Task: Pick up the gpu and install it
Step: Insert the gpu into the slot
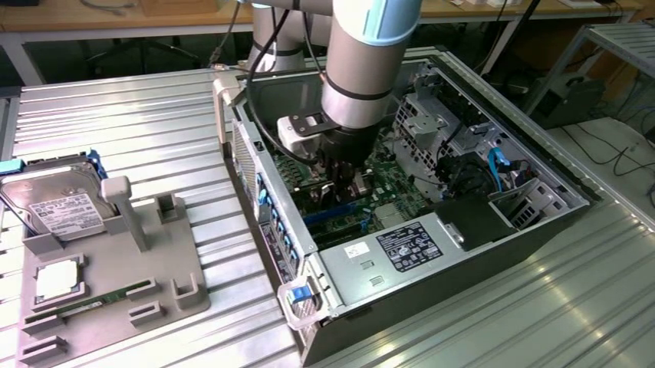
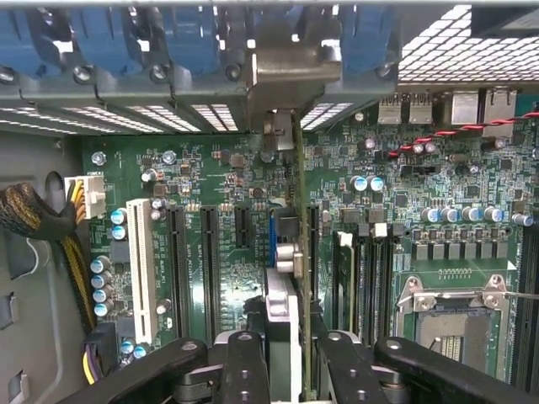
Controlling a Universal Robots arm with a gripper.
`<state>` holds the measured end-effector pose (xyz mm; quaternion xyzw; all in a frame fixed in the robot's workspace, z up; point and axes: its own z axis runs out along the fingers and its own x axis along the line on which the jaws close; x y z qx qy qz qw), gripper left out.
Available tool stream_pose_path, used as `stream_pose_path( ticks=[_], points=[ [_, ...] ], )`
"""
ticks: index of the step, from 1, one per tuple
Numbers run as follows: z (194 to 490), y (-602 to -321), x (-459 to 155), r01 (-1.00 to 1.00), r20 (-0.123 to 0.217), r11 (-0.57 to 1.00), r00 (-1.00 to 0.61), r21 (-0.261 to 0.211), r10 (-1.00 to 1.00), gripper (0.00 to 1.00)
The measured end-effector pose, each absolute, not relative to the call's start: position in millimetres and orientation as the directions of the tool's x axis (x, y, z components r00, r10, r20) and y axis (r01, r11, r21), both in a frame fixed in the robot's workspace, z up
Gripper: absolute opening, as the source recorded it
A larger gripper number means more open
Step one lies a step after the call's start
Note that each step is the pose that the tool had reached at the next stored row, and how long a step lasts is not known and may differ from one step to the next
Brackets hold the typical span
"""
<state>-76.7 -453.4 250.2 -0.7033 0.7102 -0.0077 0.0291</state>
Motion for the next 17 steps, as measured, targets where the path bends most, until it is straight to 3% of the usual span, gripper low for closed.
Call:
stream_pose_path(
  ticks=[17],
  points=[
    [249.8, -453.5, -74.6, -0.998, -0.032, 0.011, -0.009, -0.064, -0.999, 0.28]
  ],
)
